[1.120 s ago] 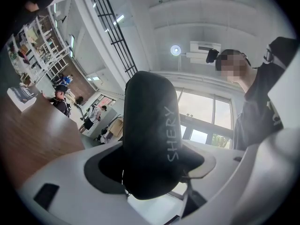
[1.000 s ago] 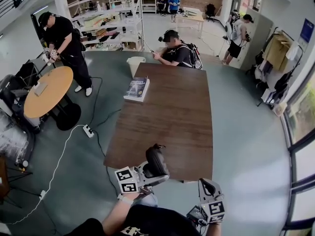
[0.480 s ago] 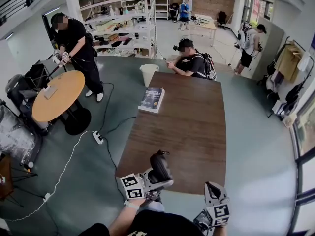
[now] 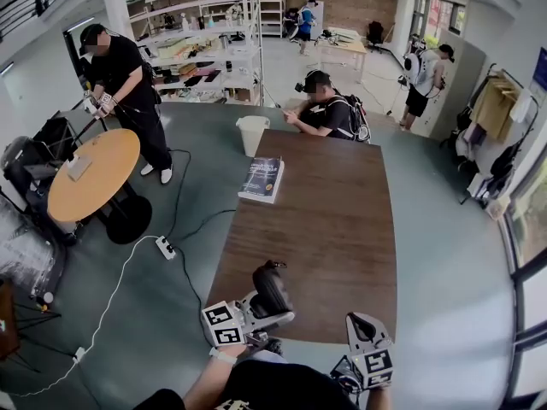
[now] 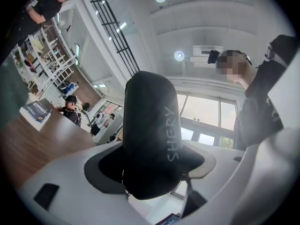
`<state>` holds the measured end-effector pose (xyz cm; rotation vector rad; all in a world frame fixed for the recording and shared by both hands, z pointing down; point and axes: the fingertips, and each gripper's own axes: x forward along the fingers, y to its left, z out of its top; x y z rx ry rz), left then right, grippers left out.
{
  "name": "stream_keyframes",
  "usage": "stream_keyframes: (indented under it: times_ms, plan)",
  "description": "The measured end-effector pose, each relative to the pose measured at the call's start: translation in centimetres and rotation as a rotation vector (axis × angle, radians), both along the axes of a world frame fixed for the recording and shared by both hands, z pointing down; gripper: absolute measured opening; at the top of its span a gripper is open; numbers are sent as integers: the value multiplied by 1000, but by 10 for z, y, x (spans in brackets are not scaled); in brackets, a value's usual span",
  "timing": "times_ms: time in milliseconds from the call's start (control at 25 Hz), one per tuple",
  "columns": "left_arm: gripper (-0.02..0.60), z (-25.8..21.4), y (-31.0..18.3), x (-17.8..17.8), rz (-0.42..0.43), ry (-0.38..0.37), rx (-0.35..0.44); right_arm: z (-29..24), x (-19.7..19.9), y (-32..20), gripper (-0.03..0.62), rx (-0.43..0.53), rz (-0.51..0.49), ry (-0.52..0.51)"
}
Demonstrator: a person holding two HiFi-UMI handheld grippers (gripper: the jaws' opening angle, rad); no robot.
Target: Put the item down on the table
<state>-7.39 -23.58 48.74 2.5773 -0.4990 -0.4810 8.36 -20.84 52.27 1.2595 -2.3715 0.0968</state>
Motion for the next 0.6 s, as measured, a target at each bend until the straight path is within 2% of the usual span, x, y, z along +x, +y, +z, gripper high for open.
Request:
stream_keyframes:
  times_ms: [160, 400, 600]
  plan:
    - [344, 8, -8, -13, 15, 12, -16, 4, -11, -1, -12, -3, 12, 9]
    - [344, 15, -13, -15, 41, 33, -29, 16, -11, 9, -12, -46, 47, 10]
    - [344, 19, -12, -18, 45, 26, -45, 18, -16, 4, -12, -57, 35, 21]
